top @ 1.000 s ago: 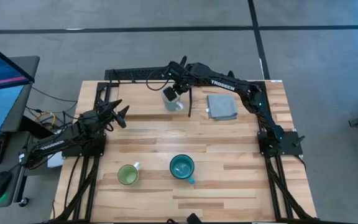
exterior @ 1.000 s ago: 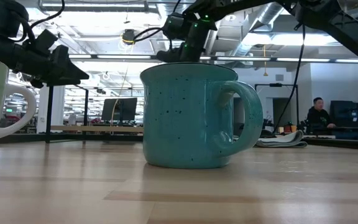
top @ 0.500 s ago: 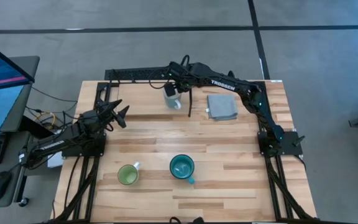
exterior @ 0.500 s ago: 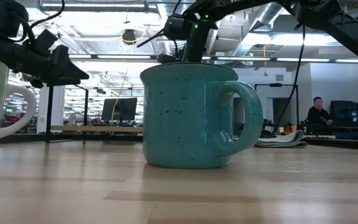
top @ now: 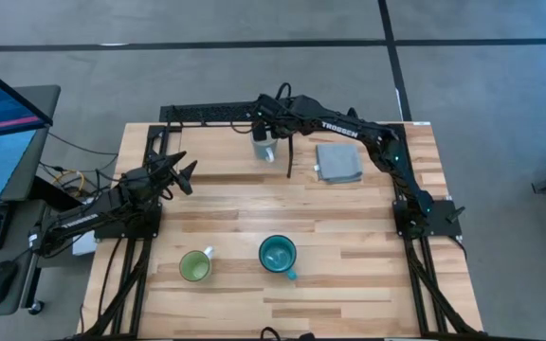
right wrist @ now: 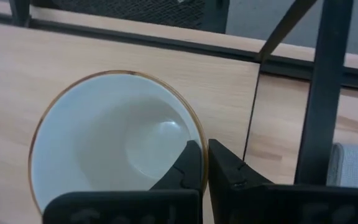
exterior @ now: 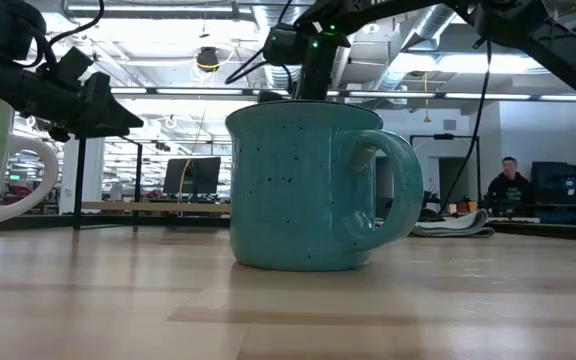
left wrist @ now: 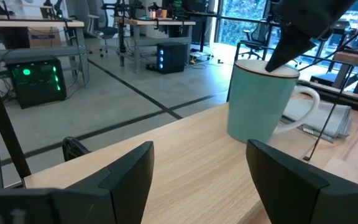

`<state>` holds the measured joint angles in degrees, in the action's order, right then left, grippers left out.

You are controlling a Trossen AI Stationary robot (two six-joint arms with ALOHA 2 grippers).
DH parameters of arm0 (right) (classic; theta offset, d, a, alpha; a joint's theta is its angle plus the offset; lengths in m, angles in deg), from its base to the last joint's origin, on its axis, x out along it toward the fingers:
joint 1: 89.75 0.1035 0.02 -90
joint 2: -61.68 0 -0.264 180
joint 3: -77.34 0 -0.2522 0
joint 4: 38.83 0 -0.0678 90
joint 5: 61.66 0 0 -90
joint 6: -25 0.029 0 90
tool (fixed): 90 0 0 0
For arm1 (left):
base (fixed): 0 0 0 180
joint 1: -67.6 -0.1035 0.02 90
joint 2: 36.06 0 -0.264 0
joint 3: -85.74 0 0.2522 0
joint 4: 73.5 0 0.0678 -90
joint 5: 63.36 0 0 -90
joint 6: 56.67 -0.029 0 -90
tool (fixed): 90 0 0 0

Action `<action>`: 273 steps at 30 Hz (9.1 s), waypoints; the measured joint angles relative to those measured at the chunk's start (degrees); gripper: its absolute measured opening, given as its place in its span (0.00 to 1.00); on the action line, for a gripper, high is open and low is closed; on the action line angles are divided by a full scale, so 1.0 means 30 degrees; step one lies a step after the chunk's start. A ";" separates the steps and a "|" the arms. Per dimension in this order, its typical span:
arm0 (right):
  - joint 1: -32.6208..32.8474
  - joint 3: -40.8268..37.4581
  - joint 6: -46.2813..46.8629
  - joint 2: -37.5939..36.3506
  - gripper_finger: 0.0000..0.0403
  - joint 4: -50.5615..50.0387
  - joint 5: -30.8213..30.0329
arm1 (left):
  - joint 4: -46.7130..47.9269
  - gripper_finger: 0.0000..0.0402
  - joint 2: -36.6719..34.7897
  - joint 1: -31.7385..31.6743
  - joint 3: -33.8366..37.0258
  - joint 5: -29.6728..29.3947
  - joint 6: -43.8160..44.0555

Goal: Stack small to large cups/mugs on shelf
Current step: Put the white mug on the shelf, then put the green mug on the shelf

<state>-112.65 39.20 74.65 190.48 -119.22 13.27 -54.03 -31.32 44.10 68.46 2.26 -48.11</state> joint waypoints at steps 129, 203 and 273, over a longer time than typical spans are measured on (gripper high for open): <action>0.5904 0.2098 -2.0256 -0.8000 0.41 -0.1955 -0.0439 | -0.0167 0.62 0.0003 0.0003 0.0009 0.1335 0.3669; 0.4601 -3.1897 -1.3643 -2.2542 0.41 2.7449 -0.0007 | 1.1932 0.62 0.2969 0.0019 -1.2816 1.0920 0.3745; 0.0826 -3.1867 -1.5704 -2.2527 0.41 2.7377 -0.0007 | 1.6817 0.61 2.3746 2.0141 -1.6661 1.1329 4.2097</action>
<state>-110.17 -56.41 27.54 122.89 -37.09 13.25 -3.58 39.92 104.52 18.48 36.25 78.18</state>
